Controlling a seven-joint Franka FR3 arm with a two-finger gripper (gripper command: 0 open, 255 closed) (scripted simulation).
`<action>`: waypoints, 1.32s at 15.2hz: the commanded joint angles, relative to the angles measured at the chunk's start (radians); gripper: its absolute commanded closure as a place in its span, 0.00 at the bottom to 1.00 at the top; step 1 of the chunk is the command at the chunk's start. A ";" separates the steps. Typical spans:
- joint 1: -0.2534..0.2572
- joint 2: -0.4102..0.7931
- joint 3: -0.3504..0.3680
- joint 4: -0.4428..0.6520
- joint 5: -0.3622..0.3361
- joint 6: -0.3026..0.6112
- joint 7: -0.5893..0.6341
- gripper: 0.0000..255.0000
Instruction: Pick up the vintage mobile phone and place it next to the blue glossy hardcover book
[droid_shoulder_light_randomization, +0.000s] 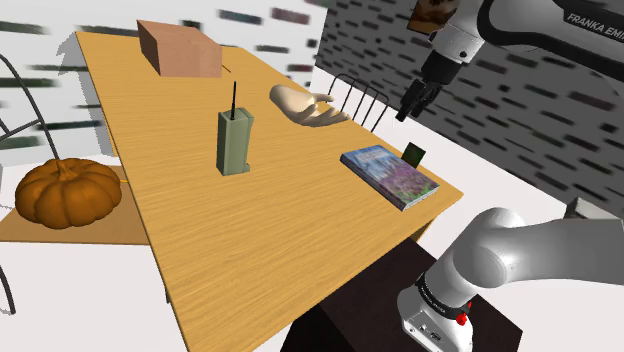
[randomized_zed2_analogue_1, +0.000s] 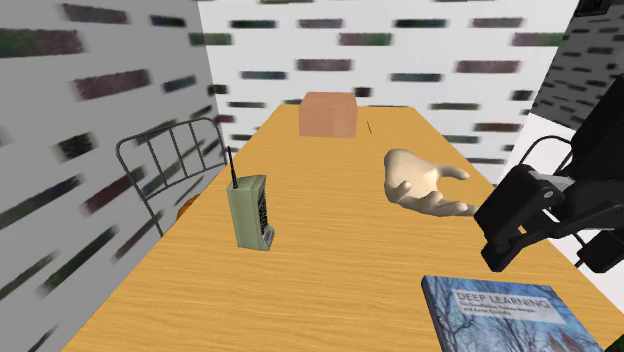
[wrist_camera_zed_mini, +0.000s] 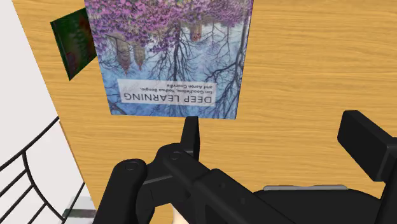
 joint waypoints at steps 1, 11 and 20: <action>0.000 0.000 0.000 0.000 0.000 0.000 0.000 0.00; 0.125 0.370 0.050 0.259 0.016 0.061 -0.158 0.00; 0.213 0.678 0.123 0.545 0.008 0.037 -0.284 0.00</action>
